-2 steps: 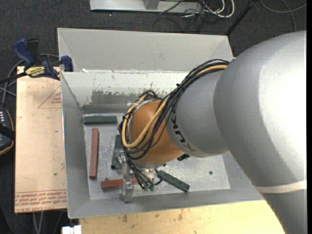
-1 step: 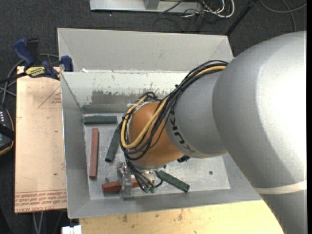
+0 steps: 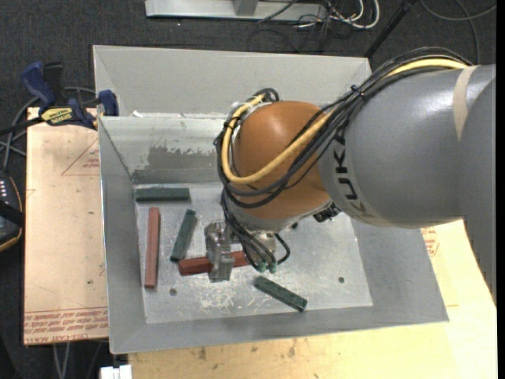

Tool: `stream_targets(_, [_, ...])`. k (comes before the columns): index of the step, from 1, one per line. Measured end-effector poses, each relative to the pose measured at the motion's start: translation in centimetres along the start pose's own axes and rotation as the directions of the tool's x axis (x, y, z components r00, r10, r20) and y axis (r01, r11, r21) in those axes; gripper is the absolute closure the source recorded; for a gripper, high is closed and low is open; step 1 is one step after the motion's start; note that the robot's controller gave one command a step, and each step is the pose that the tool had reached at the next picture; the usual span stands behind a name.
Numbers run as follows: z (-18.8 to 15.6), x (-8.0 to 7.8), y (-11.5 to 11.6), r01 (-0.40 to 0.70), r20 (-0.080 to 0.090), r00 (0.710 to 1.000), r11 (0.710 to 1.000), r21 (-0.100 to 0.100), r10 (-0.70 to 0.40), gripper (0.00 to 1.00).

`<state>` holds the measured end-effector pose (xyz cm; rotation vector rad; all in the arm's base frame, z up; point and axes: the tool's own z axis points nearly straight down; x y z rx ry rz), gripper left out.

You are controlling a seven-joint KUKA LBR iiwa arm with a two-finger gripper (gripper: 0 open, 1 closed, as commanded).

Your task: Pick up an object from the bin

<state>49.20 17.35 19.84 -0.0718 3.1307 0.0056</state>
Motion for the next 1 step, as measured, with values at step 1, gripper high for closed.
stream_targets(1, [-13.42, -0.14, -2.77, 0.21, 0.0, 0.978, 0.978, 0.001, -0.21, 1.0])
